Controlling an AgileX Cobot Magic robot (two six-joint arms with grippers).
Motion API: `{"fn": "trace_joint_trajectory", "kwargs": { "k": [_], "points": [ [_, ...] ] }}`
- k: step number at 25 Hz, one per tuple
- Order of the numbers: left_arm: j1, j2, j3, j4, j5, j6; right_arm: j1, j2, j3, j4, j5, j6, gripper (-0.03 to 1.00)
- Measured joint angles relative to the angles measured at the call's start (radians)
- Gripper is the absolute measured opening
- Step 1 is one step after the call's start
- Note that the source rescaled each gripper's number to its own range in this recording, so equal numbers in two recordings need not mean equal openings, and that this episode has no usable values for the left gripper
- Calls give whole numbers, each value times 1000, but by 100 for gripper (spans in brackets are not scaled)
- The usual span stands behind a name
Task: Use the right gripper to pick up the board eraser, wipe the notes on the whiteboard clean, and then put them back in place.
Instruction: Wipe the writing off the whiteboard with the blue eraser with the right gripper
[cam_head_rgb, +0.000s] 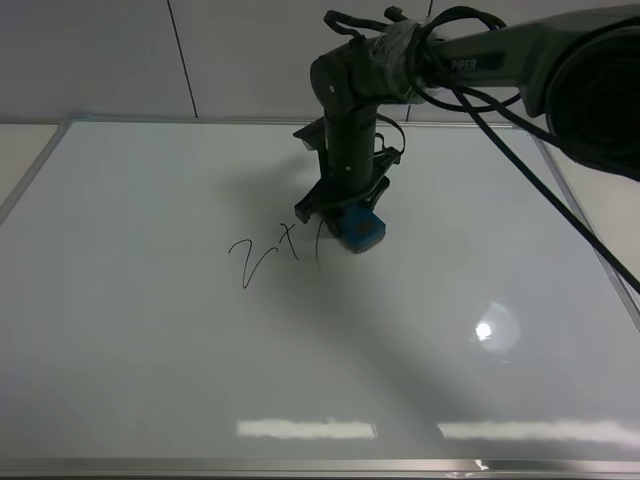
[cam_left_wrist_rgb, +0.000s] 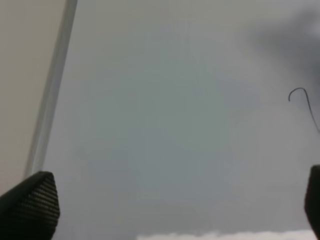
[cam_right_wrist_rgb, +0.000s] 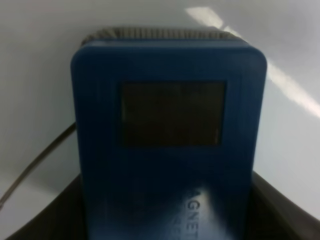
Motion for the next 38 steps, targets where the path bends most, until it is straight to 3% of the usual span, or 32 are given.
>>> {"fn": "trace_joint_trajectory", "kwargs": {
  "k": [10, 17, 28, 38],
  "points": [
    [0, 0, 0, 0, 0, 0, 46, 6, -6, 51, -58, -64, 1],
    [0, 0, 0, 0, 0, 0, 146, 12, -6, 145, -126, -112, 1],
    [0, 0, 0, 0, 0, 0, 316, 17, -6, 257, -149, -158, 0],
    [0, 0, 0, 0, 0, 0, 337, 8, -3, 259, -136, -163, 0]
  ]
}}
